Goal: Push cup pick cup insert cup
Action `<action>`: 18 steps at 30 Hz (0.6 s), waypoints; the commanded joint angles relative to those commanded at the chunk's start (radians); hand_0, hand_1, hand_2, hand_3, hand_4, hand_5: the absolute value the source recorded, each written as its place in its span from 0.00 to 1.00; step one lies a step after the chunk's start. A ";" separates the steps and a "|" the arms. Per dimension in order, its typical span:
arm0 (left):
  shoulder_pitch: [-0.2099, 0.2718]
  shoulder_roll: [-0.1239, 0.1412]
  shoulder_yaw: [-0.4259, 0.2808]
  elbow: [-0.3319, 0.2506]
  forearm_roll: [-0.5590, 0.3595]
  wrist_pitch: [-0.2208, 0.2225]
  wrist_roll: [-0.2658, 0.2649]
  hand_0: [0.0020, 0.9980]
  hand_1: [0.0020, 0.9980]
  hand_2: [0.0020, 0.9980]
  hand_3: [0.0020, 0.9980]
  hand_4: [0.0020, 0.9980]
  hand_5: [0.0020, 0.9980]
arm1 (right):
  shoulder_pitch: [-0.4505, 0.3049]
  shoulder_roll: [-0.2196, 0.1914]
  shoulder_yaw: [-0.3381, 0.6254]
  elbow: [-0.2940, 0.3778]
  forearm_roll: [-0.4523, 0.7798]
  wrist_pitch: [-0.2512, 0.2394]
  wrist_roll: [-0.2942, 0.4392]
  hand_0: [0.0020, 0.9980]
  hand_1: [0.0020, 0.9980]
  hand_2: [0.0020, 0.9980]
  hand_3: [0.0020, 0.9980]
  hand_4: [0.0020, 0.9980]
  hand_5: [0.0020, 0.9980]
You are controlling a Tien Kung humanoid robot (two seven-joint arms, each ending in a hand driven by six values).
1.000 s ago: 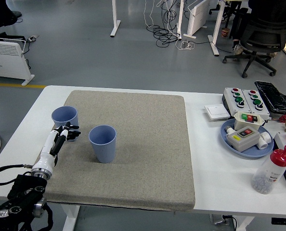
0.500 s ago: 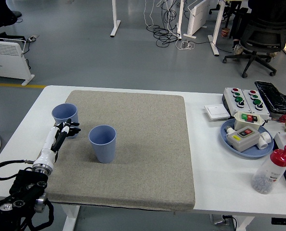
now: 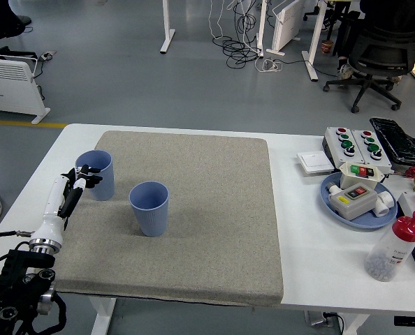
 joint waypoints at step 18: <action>-0.146 0.170 0.081 -0.349 0.616 -0.395 0.403 0.79 0.86 0.89 0.83 0.94 0.73 | -0.003 -0.002 0.008 0.000 -0.008 0.001 -0.006 0.69 0.62 0.63 0.54 0.09 0.48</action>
